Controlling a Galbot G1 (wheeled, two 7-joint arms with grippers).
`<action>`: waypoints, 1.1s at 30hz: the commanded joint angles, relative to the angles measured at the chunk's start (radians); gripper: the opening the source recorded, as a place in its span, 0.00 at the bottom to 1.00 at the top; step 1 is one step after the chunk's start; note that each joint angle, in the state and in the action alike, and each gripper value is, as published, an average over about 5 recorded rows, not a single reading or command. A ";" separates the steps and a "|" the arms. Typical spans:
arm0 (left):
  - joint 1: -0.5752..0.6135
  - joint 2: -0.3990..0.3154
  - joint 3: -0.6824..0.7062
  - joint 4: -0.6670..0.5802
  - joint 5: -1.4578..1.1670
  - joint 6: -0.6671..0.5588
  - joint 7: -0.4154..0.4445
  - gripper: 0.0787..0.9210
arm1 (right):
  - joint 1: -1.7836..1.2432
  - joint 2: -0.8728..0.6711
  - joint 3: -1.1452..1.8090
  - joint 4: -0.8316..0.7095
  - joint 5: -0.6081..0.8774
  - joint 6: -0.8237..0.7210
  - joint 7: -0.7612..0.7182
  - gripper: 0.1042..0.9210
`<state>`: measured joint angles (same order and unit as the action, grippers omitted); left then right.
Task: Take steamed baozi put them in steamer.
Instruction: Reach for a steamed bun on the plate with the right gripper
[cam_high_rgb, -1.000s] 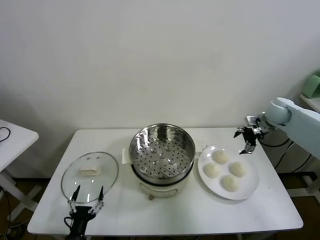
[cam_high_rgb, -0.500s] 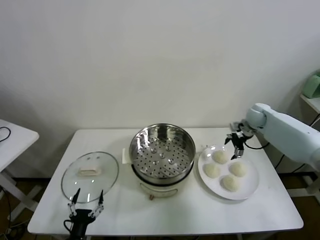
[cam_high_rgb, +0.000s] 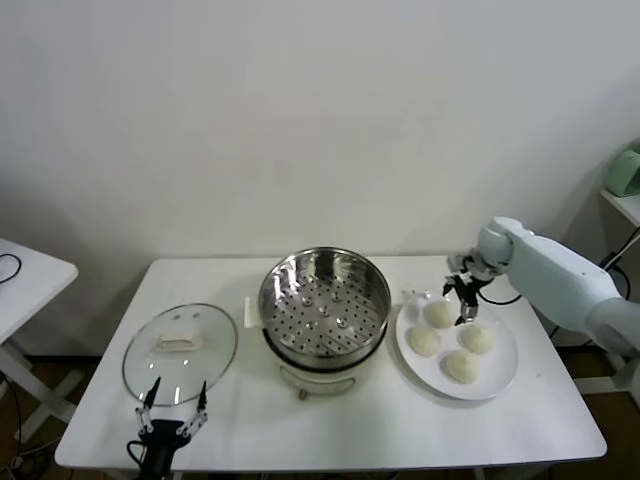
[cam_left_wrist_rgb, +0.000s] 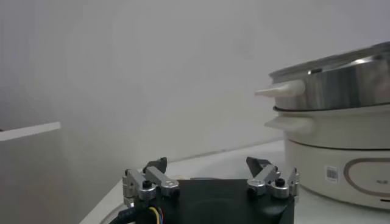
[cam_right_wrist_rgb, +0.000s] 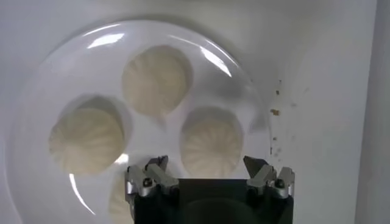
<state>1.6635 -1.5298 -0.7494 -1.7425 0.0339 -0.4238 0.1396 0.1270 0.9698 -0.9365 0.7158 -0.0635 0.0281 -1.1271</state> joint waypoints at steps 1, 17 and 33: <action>0.002 0.002 -0.002 -0.001 0.006 -0.004 0.000 0.88 | -0.015 0.028 0.021 -0.050 -0.027 0.016 0.007 0.88; 0.004 0.000 -0.001 -0.003 0.014 -0.006 -0.001 0.88 | -0.013 0.035 0.027 -0.051 -0.029 0.025 0.001 0.79; 0.005 -0.002 -0.002 0.005 0.020 -0.013 -0.003 0.88 | -0.016 0.027 0.040 -0.051 -0.025 0.042 -0.004 0.70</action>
<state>1.6683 -1.5306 -0.7514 -1.7372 0.0517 -0.4357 0.1373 0.1108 0.9963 -0.9005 0.6662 -0.0886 0.0678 -1.1293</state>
